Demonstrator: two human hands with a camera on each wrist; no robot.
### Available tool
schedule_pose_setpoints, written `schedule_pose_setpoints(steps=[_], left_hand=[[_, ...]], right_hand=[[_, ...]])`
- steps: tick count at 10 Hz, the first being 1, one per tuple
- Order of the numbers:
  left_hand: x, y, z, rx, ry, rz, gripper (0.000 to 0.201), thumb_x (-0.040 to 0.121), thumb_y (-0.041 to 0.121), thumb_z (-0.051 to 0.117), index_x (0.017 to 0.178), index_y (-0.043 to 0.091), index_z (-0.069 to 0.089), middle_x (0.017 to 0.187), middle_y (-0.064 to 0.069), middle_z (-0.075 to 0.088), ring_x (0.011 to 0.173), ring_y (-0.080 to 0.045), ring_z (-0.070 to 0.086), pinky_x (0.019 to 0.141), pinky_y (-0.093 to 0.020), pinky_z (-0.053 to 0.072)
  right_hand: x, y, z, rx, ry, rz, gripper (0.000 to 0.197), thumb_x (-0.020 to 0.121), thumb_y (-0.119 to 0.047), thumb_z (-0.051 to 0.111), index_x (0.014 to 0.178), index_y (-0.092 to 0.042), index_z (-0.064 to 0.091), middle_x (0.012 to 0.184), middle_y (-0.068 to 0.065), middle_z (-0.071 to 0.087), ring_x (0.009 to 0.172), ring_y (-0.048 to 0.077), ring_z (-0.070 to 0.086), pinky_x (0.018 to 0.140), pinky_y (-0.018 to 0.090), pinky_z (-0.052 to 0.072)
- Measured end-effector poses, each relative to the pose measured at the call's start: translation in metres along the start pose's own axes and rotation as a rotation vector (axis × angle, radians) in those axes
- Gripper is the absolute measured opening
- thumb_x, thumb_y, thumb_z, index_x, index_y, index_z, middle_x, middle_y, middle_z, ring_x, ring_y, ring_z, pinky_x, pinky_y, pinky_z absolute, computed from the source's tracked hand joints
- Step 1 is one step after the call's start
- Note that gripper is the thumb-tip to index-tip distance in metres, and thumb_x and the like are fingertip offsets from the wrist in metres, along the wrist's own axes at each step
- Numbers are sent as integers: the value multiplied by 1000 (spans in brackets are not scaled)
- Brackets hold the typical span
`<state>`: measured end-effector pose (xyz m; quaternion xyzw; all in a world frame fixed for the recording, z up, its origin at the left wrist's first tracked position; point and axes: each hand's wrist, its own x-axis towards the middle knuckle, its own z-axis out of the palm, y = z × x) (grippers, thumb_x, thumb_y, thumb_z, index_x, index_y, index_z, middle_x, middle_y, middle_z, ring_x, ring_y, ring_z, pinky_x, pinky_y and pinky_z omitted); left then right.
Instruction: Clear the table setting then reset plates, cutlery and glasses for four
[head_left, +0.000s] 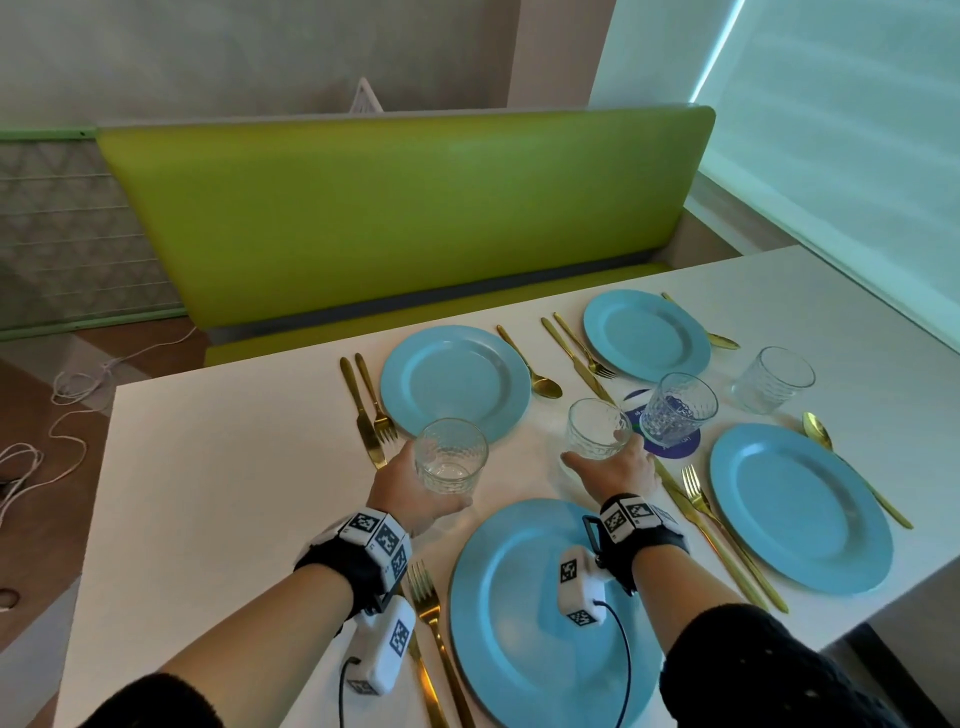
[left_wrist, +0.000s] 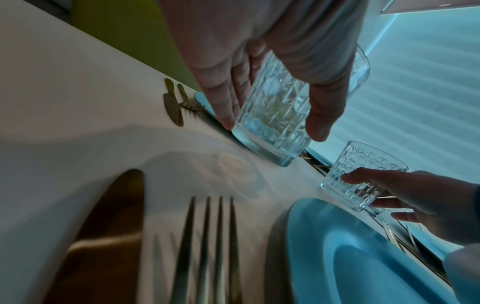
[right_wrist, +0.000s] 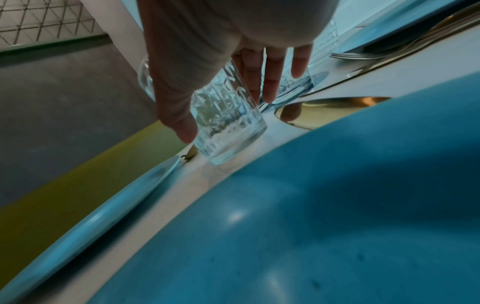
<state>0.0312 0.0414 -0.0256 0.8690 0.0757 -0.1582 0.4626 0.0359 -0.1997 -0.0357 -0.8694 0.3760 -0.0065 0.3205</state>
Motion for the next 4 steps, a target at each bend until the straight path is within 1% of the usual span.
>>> schedule_pose_setpoints(steps=[1, 3, 4], left_hand=[[0, -1, 3, -2, 6, -18, 83, 57, 23, 88, 130, 16, 49, 125, -5, 62, 116, -22, 58, 95, -23, 44], [-2, -4, 7, 18, 5, -35, 89, 56, 27, 88, 134, 16, 47, 126, -6, 62, 116, -23, 58, 98, -27, 47], [-5, -3, 8, 25, 0, -34, 87, 57, 28, 88, 132, 16, 47, 125, -6, 61, 116, -24, 57, 98, -28, 47]], right_hand=[[3, 3, 0, 5, -23, -19, 82, 66, -40, 80, 132, -13, 40, 132, 13, 52, 128, 29, 42, 110, 40, 27], [3, 6, 2, 38, -80, -35, 88, 63, -42, 82, 134, -15, 38, 132, 14, 51, 127, 30, 41, 109, 41, 32], [2, 7, -6, 33, -91, -66, 97, 63, -39, 83, 141, -13, 31, 135, 16, 49, 130, 30, 38, 111, 42, 31]])
